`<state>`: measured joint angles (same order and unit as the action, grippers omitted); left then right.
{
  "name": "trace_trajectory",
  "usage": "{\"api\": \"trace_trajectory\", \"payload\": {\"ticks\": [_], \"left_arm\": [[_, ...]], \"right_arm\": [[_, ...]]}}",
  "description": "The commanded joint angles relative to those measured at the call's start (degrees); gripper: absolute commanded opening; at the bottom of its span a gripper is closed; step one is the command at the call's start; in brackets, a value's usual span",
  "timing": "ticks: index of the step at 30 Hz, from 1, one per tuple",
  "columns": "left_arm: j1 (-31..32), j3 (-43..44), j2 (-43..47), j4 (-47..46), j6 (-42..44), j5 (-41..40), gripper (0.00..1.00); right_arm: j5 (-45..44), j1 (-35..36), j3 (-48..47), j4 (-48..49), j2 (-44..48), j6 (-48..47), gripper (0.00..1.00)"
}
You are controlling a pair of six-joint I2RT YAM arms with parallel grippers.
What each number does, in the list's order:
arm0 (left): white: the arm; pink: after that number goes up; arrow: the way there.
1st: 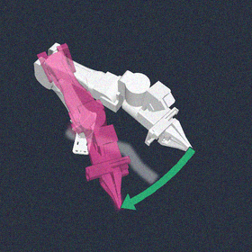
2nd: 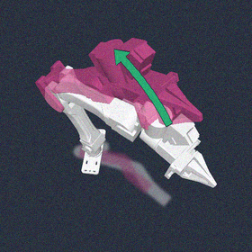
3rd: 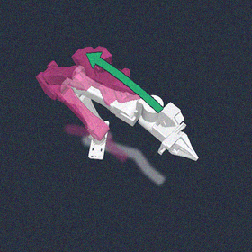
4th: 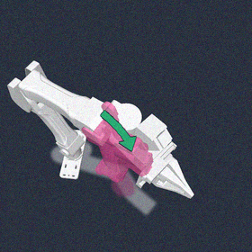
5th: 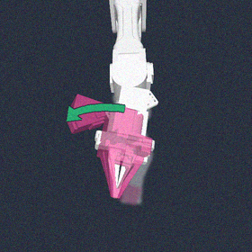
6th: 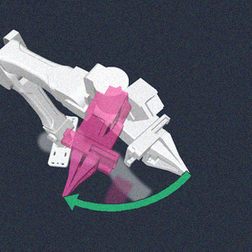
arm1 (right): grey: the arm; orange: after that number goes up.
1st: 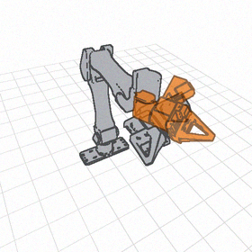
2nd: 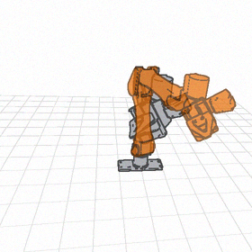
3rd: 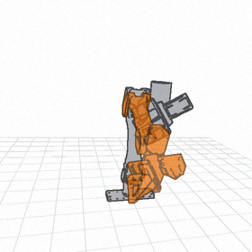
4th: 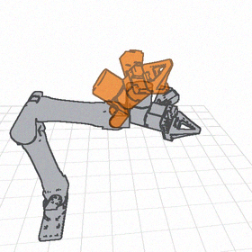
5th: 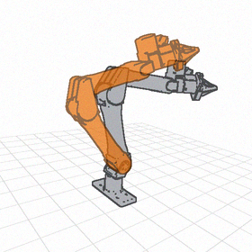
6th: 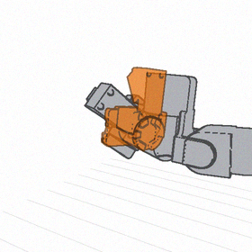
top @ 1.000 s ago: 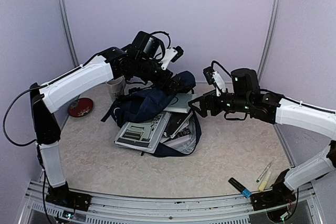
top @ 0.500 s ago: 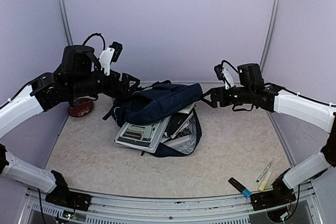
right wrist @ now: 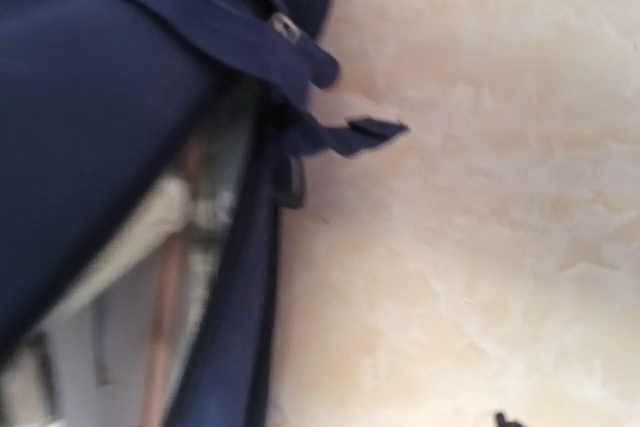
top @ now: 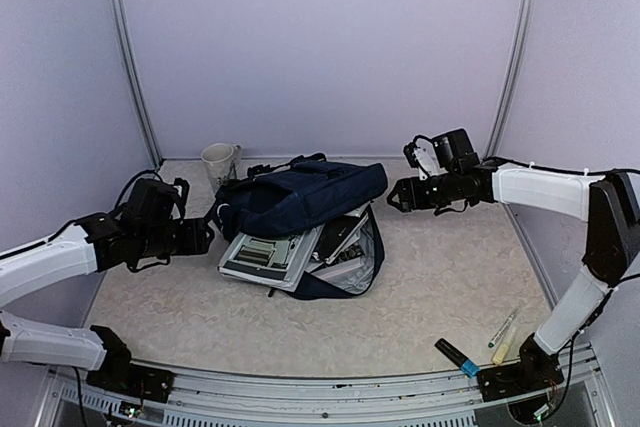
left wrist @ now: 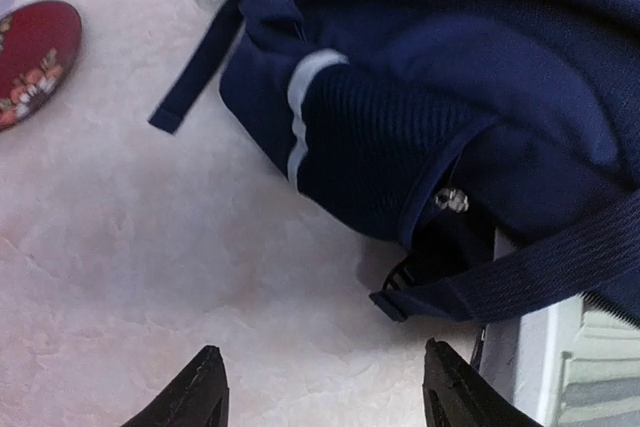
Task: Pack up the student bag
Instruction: Adjust the book in the largest pocket of the bag.
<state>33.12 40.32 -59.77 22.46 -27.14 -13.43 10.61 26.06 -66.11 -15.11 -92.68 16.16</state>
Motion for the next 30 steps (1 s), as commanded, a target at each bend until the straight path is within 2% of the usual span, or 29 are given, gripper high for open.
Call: {"api": "trace_trajectory", "payload": {"ticks": [1,5,8,13,20,25,30], "left_arm": [[-0.21,-4.92,-0.25,-4.80,-3.08,5.62,0.63],[1.19,-7.81,1.00,-7.69,-3.65,8.31,0.58],[4.85,-9.18,-1.36,-10.93,-4.60,12.60,0.62],[10.61,-9.02,-6.43,-18.35,-5.96,14.84,0.62],[16.61,-1.39,-13.91,-25.27,-2.67,15.64,0.68],[16.78,6.47,-22.09,-26.22,0.32,14.31,0.68],[15.31,12.76,-27.01,-24.06,2.52,13.47,0.68]], "right_arm": [[-0.86,-0.40,-2.34,1.62,-4.30,0.67,0.70],[3.25,-0.31,-3.83,4.79,-7.88,1.41,0.67],[4.88,0.05,-5.70,6.48,-10.28,2.30,0.66],[6.57,2.56,-8.37,7.74,-12.27,2.39,0.63],[3.69,8.33,-7.91,9.00,-10.65,1.67,0.63],[2.35,11.69,-7.03,9.89,-8.49,1.75,0.63],[0.97,12.70,-7.68,6.06,-6.66,1.94,0.63]]}}
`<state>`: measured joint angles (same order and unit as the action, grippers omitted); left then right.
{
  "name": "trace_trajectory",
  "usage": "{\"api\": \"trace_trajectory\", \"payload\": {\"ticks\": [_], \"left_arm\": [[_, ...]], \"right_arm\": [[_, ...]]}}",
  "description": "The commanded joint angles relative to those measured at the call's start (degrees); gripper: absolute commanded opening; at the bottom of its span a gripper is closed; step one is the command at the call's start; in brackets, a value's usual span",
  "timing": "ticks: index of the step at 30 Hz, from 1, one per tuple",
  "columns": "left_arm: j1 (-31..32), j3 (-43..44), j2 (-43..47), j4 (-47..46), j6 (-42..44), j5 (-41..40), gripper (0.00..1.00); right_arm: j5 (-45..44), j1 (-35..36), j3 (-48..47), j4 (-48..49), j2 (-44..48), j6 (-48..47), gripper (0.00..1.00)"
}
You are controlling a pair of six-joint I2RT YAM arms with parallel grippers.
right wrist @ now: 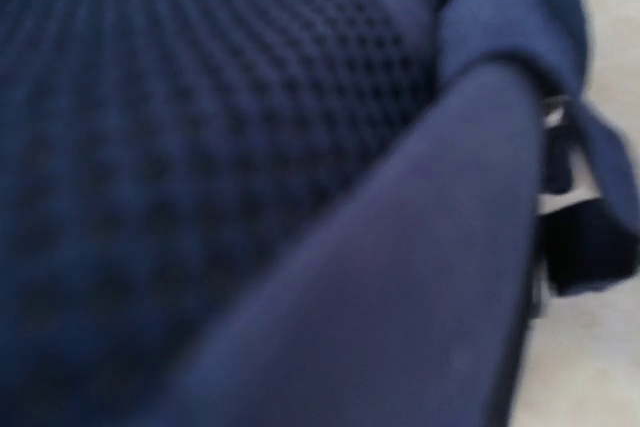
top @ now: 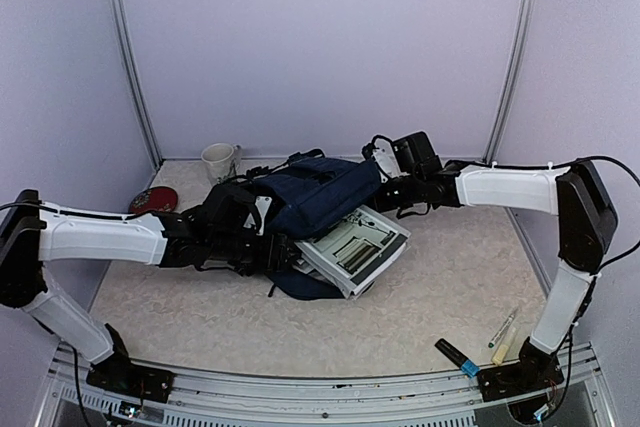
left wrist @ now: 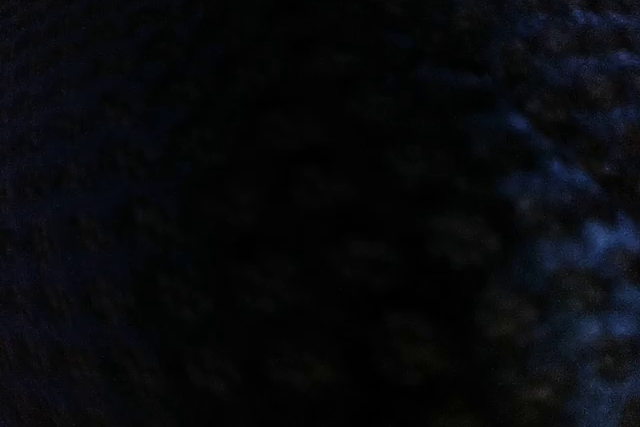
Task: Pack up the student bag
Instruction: Adjust the book in the largest pocket of the bag, then pick up the largest pocket of the bag from the student bag.
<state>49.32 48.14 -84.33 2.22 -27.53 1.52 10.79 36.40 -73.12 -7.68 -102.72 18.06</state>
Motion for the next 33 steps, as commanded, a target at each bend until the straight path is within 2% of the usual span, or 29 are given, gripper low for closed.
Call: {"api": "trace_trajectory", "payload": {"ticks": [1,8,13,20,23,27,29,32,33], "left_arm": [[-0.89,5.18,-2.43,-3.32,3.40,-2.17,0.68],[-1.72,0.27,2.74,-3.49,4.45,-3.02,0.68],[0.05,-0.68,6.50,-3.38,8.46,-3.60,0.69],[1.13,-0.11,6.43,-2.07,10.04,-3.21,0.70],[5.94,-0.41,9.68,-1.53,17.24,-3.43,0.69],[13.89,-0.46,13.70,-0.48,29.44,-3.14,0.71],[16.66,1.07,14.50,0.22,33.47,-1.40,0.73],[18.01,5.84,14.31,0.69,34.99,-1.94,0.77],[17.89,7.75,13.66,0.50,35.02,-3.43,0.82]], "right_arm": [[0.02,2.36,-0.18,-1.89,4.37,0.06,0.63],[-7.39,0.43,1.59,-8.53,10.61,-0.19,0.67],[-8.35,-2.07,2.23,-10.89,14.43,-1.37,0.71],[-0.46,-2.83,3.93,-16.63,20.76,-1.72,0.72],[8.39,-2.72,6.23,-18.83,25.92,-2.60,0.73],[13.26,0.28,10.32,-21.73,34.10,-6.61,0.73],[12.53,3.90,12.59,-20.97,37.86,-9.92,0.74],[10.20,9.35,15.94,-16.81,42.28,-16.37,0.75],[9.36,10.79,17.07,-15.14,43.59,-19.18,0.75]]}}
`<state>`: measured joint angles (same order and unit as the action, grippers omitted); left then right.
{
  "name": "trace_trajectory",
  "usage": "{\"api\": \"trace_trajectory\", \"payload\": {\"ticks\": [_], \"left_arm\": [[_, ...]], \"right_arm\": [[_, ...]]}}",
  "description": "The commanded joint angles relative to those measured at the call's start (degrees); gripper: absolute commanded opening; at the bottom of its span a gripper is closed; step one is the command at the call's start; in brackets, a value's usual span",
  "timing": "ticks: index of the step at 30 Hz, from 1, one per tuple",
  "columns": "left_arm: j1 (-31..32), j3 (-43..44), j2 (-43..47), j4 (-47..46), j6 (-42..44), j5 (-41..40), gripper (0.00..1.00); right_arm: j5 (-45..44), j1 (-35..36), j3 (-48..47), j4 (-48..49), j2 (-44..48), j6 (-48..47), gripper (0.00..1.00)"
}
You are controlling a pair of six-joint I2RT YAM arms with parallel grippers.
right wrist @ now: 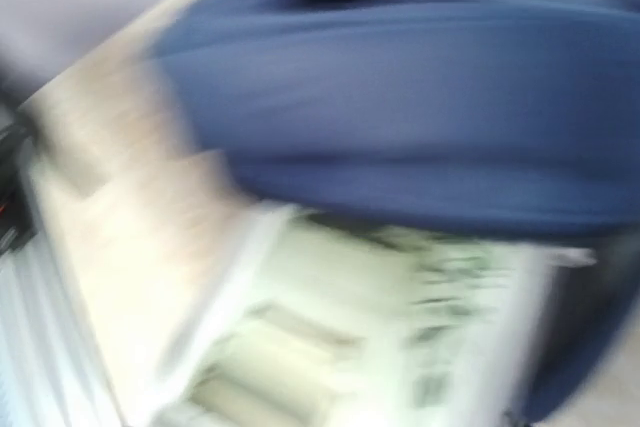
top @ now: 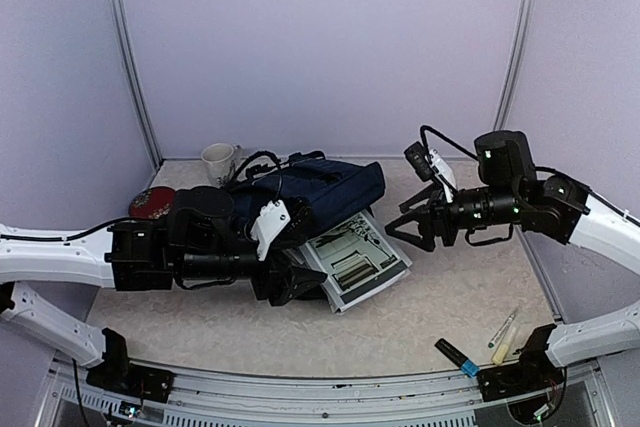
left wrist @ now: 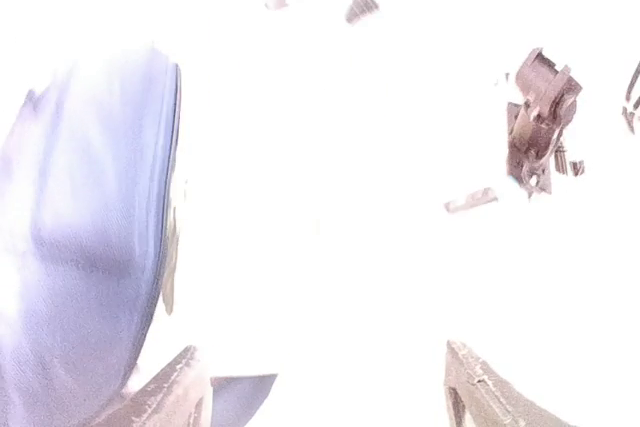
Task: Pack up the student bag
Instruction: Pick up the largest pocket of the bag from the student bag, then adjust the book in the largest pocket of the bag.
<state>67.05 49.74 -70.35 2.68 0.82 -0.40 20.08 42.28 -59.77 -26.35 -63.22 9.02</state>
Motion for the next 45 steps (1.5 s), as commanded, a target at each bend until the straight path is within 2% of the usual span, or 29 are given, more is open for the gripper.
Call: {"api": "trace_trajectory", "payload": {"ticks": [1,3,5,7,11,14,17,19,21,24,27,30,37,45], "left_arm": [[-0.20,8.00,-1.32,0.01,6.49,-4.35,0.86],[-1.96,12.68,-4.77,2.28,6.24,-10.35,0.94],[-3.59,18.16,-9.69,6.82,7.51,-15.45,0.98],[-3.83,22.89,-13.75,10.01,10.26,-19.74,0.99],[-3.79,25.39,-18.23,10.49,16.16,-23.19,0.99],[-4.73,25.46,-19.97,10.27,17.00,-26.12,0.99],[-7.03,25.37,-20.95,8.75,16.71,-24.75,0.98],[-8.04,25.94,-21.81,8.08,16.87,-24.34,0.92],[-8.53,26.66,-22.35,8.13,17.57,-22.82,0.81],[-8.60,25.87,-21.78,7.43,19.06,-16.43,0.60],[-8.44,23.76,-20.56,5.88,19.22,-11.89,0.31],[-7.68,23.29,-19.00,4.41,19.96,-12.15,0.00],[1.51,23.51,-14.34,-0.25,27.66,-15.40,0.00],[2.20,23.69,-6.93,-2.38,25.98,-13.00,0.00]], "right_arm": [[-0.36,6.18,4.66,4.82,4.72,-14.02,0.74],[-1.91,9.26,5.94,5.82,5.00,-23.02,0.72],[-4.57,13.14,6.62,4.67,4.38,-32.36,0.71],[-8.43,17.24,6.97,2.46,3.19,-40.47,0.72],[-18.57,24.80,9.10,-2.11,-0.25,-54.64,0.75],[-25.96,28.22,11.45,-1.14,-1.90,-59.05,0.79],[-28.42,28.64,14.92,4.85,-1.18,-62.04,0.80],[-29.54,28.65,16.80,8.54,-1.05,-65.25,0.77],[-30.92,28.65,17.62,11.02,-2.16,-67.28,0.71],[-33.65,28.58,17.86,12.17,-4.12,-69.23,0.69],[-36.53,27.89,19.57,16.19,-5.11,-72.27,0.61],[-37.64,25.96,20.10,21.17,-6.39,-72.43,0.54],[-36.39,21.57,18.38,32.49,-11.66,-73.27,0.42],[-37.49,16.35,11.83,43.14,-20.75,-73.92,0.37]]}}
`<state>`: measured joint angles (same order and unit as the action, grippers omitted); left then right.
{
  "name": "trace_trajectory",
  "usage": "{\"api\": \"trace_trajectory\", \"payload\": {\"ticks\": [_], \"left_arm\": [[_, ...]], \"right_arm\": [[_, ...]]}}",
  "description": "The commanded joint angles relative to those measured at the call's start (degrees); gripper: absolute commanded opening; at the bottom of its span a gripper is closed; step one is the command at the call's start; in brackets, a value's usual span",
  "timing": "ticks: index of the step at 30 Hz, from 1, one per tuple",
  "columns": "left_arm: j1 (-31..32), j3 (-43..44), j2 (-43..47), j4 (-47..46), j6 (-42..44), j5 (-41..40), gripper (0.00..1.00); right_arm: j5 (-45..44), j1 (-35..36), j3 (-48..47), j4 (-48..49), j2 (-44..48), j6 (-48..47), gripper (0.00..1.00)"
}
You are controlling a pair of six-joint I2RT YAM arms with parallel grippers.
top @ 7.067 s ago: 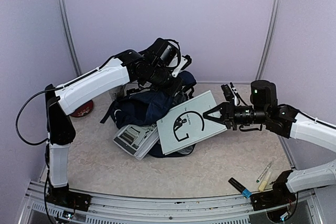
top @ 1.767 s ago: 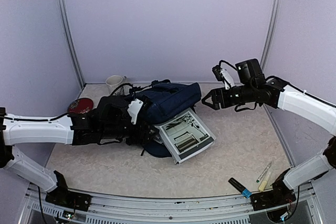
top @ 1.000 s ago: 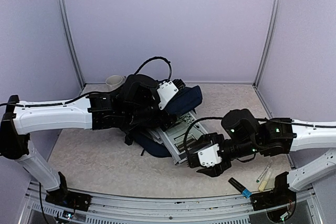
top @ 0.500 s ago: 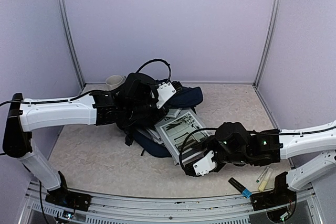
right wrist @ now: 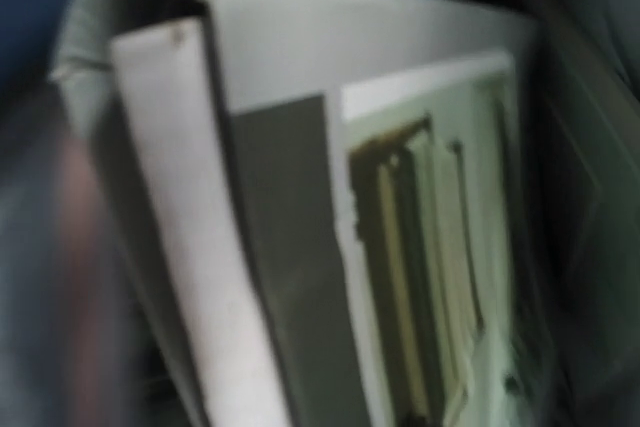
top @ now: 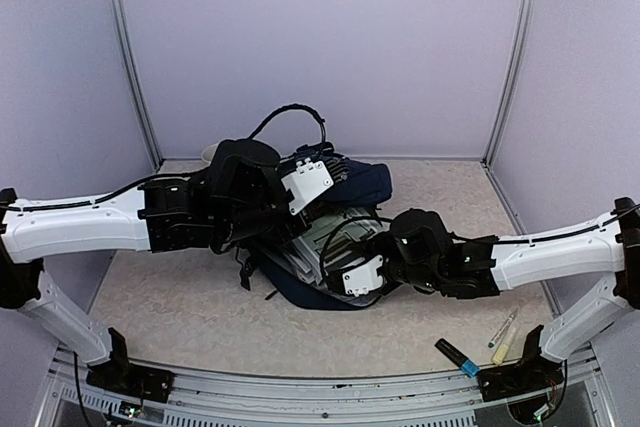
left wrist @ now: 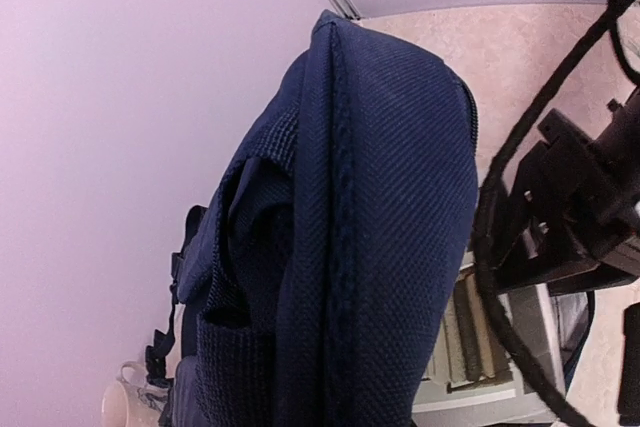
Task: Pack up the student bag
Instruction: Adjust the book in the largest pocket of the bag.
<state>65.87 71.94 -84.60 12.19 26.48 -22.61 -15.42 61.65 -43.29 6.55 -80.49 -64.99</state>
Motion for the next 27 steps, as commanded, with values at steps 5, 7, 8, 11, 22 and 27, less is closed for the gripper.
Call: {"api": "trace_trajectory", "payload": {"ticks": [5,7,8,11,22,27], "left_arm": [[3.61,3.02,7.70,-12.40,-0.64,13.31,0.00],[3.65,3.33,7.59,-12.77,-0.57,13.33,0.00],[3.46,3.29,7.40,-12.81,-0.60,12.52,0.00],[1.35,2.82,7.45,-12.38,-3.21,12.01,0.00],[-10.88,-5.58,8.53,-13.66,-16.90,16.26,0.00],[-10.93,-5.36,6.54,-12.20,-17.82,16.83,0.00]], "right_arm": [[-3.41,-5.37,-10.53,15.87,-11.25,-1.17,0.37],[-3.56,-6.38,-12.94,17.32,-14.29,-0.89,0.37],[-3.65,-6.71,-13.45,18.55,-15.74,-1.20,0.37],[-4.82,-7.12,-13.22,23.19,-19.70,-2.29,0.37],[-6.06,-3.06,-4.25,19.36,-10.65,3.87,0.56],[3.54,-2.03,-2.56,6.48,0.63,11.60,0.84]]}}
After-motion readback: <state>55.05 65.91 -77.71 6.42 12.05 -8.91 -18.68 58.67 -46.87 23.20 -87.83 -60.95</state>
